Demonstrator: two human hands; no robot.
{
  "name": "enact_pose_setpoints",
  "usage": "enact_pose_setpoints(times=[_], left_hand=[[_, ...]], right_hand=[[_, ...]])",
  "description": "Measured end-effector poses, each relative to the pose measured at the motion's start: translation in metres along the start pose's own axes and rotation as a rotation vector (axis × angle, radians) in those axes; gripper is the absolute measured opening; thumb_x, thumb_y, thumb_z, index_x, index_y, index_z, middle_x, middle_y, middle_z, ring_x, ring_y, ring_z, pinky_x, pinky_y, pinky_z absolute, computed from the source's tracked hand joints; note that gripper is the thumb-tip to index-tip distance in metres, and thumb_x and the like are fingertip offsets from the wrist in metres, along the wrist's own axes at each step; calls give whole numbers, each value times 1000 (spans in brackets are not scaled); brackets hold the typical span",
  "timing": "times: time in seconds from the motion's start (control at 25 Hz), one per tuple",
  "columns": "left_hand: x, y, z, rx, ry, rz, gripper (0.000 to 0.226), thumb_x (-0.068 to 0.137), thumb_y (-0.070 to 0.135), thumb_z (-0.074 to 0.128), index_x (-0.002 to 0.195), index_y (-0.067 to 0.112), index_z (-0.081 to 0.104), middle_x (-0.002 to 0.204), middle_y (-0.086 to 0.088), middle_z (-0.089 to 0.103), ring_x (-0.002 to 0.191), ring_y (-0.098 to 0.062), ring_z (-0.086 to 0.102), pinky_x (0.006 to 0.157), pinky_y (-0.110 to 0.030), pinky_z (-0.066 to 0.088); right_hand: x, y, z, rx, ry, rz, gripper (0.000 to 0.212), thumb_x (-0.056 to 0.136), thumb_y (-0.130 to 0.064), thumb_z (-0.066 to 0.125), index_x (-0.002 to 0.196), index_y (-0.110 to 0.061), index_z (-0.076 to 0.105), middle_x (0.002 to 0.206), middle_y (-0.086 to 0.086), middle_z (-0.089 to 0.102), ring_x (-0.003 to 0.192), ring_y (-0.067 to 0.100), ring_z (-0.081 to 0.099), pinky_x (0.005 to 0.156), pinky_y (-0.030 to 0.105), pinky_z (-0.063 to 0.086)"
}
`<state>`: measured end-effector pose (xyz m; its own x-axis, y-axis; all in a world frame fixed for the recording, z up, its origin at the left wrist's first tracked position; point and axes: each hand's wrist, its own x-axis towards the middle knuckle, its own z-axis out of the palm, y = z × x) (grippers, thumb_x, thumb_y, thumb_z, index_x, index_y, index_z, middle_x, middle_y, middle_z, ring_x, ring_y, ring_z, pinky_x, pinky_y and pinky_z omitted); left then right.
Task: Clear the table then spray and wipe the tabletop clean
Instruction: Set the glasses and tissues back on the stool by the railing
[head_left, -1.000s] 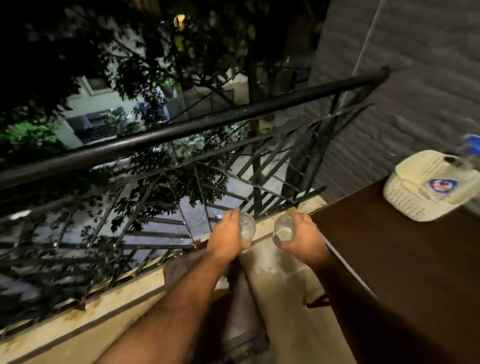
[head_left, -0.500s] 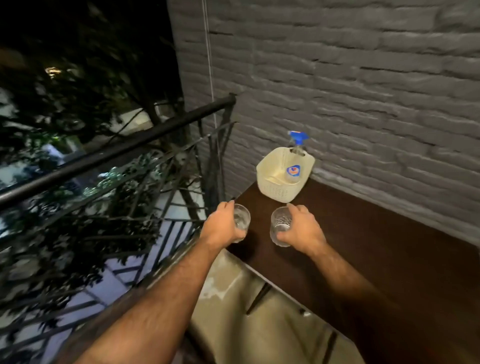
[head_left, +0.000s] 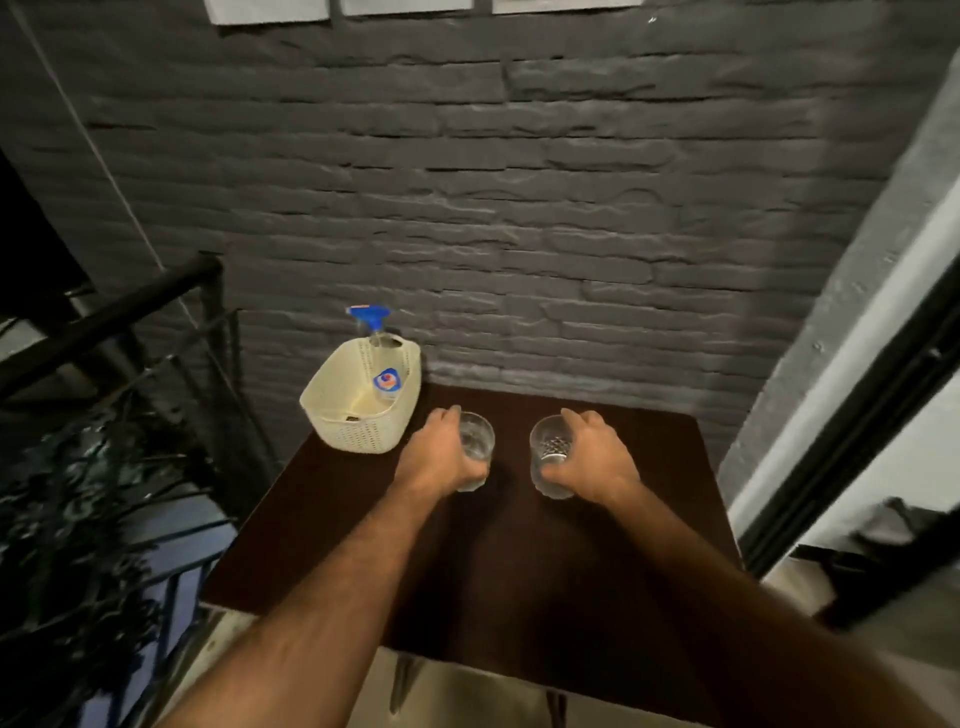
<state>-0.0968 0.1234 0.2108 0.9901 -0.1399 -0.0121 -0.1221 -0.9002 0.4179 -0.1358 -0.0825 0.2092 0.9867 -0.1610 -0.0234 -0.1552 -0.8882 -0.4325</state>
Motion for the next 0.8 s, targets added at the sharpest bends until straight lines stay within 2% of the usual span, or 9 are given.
enact_pose_setpoints(times=[0.24,0.52,0.64,0.8], left_hand=[[64,39,25,27,-78,93,99,67,46,77,148,17,28,149,-3,34,127,-26,48,100,-39,45],[138,59,56,31,-161,149,93,67,45,79,144,19,33,144,-3,40,125,-24,48,101,-42,46],[163,56,78,18,-190,115,99,67,44,79,147,20,26,146,-2,36,125,-25,48,99,-41,47],[183,47,104,7,-210,86,99,67,46,78,147,18,26,143,-1,37,121,-26,51,95,-36,47]], right_hand=[[28,46,-15,29,48,127,99,64,-46,76,148,-21,29,140,3,40,125,24,44,98,41,49],[71,78,-13,97,27,235,98,69,-41,79,149,-18,27,147,9,36,127,28,44,99,46,48],[95,93,-1,151,26,249,97,69,-41,79,149,-17,28,147,10,37,129,29,43,100,46,47],[131,109,19,178,-23,232,98,69,-40,78,149,-14,27,148,11,36,130,30,43,102,45,46]])
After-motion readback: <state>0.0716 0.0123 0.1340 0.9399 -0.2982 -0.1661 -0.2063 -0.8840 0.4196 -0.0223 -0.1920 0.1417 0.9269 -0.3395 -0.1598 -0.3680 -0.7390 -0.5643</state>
